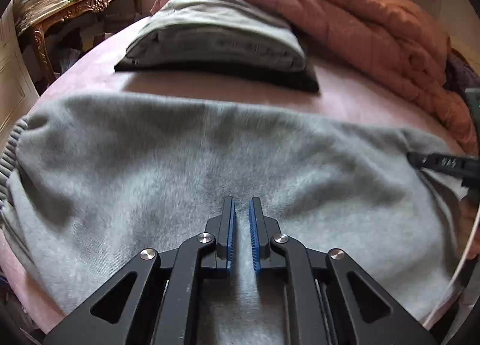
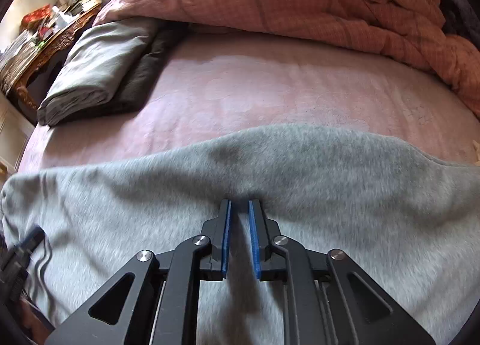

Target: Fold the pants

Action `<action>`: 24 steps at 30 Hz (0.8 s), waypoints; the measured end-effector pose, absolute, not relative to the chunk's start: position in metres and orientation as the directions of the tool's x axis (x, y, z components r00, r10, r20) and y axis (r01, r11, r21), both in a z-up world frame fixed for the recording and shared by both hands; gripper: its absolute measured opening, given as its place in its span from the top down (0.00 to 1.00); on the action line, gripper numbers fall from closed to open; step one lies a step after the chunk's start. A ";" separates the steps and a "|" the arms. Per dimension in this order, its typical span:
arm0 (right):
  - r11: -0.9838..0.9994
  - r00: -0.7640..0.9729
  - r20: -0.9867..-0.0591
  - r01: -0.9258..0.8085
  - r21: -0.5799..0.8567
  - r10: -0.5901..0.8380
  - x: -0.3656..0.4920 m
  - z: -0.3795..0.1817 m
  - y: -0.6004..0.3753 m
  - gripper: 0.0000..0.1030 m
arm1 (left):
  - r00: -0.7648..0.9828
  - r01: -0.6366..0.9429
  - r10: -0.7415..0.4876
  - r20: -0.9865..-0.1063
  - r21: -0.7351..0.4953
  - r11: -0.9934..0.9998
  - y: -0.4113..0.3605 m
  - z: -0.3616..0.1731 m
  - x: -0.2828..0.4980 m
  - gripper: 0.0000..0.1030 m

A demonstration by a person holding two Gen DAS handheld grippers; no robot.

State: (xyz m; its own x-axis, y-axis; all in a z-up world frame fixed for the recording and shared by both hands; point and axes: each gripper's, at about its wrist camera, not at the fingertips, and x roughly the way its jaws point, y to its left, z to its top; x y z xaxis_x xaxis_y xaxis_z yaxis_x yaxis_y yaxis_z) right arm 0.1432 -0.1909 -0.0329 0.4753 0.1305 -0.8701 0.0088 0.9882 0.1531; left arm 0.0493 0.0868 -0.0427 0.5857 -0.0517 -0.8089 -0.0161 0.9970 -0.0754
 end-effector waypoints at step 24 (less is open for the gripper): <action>0.984 0.718 -0.673 -0.135 0.114 0.177 -0.003 -0.005 -0.181 1.00 | 0.675 0.123 -0.138 -0.724 -0.074 0.990 0.043 -0.033 -0.003 0.74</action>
State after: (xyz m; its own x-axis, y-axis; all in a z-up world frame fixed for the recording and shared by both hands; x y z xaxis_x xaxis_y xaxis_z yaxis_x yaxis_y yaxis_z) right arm -0.0035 -0.1812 -0.0046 0.7180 0.1765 -0.6733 -0.1351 0.9843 0.1139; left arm -0.0031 0.0425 -0.0329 0.6754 -0.1378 -0.7245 0.1226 0.9897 -0.0739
